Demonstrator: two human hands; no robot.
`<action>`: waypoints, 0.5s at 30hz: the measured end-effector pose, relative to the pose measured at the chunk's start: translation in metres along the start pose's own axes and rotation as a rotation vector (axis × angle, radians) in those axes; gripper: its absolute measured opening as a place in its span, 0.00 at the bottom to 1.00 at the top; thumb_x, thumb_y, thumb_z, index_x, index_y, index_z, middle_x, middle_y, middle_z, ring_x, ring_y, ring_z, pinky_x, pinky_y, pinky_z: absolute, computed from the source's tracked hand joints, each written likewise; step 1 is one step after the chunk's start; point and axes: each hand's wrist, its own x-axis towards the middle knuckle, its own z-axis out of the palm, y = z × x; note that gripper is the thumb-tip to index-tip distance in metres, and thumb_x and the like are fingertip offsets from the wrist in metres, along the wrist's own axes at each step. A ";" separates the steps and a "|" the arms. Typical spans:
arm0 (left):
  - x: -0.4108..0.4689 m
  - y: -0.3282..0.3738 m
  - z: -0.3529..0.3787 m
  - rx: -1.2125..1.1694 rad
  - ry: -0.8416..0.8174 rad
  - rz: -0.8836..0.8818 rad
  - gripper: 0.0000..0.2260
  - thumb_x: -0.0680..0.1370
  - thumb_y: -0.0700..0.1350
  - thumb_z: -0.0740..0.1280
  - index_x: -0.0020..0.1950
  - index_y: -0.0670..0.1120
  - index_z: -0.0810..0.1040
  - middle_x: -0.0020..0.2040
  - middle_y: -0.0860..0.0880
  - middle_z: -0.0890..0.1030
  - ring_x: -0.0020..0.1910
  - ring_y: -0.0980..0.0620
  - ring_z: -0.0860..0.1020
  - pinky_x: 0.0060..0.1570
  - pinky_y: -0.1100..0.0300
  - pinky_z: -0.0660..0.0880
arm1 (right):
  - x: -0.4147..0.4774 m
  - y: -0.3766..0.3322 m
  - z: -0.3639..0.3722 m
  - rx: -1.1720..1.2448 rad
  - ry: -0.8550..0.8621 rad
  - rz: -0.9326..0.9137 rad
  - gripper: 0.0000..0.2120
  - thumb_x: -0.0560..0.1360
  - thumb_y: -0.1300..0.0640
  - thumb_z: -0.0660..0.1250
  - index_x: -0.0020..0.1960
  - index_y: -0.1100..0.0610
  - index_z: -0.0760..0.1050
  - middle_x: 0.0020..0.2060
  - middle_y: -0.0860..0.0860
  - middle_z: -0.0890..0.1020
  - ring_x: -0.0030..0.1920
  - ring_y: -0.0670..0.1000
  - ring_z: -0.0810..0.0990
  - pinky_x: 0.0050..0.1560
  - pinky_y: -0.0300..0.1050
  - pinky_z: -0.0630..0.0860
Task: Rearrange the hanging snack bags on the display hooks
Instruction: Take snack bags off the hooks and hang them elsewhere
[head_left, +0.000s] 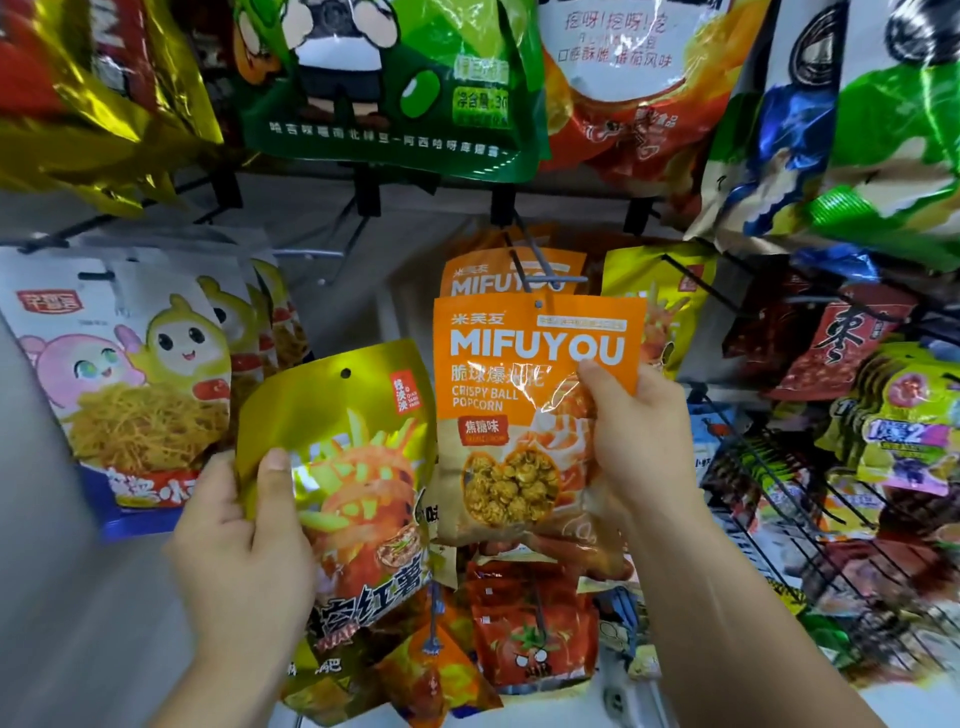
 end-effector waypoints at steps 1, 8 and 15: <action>0.001 0.000 0.000 -0.007 0.000 0.002 0.11 0.82 0.55 0.62 0.46 0.49 0.76 0.36 0.53 0.79 0.35 0.60 0.76 0.35 0.60 0.71 | 0.000 0.000 0.000 0.004 -0.001 -0.002 0.12 0.83 0.58 0.65 0.45 0.50 0.85 0.47 0.54 0.89 0.49 0.59 0.89 0.55 0.66 0.83; 0.007 -0.004 0.005 0.024 -0.035 0.026 0.12 0.82 0.54 0.62 0.43 0.50 0.75 0.36 0.56 0.78 0.38 0.58 0.75 0.37 0.59 0.70 | 0.009 0.007 0.003 -0.040 0.000 -0.023 0.13 0.82 0.56 0.66 0.44 0.46 0.85 0.47 0.55 0.89 0.50 0.61 0.88 0.55 0.68 0.83; 0.013 -0.013 0.005 0.020 -0.002 0.001 0.12 0.81 0.60 0.62 0.48 0.53 0.78 0.40 0.51 0.82 0.41 0.43 0.80 0.42 0.44 0.79 | 0.025 0.010 0.010 -0.066 0.031 0.002 0.11 0.83 0.54 0.66 0.45 0.48 0.84 0.46 0.53 0.89 0.48 0.58 0.89 0.54 0.65 0.84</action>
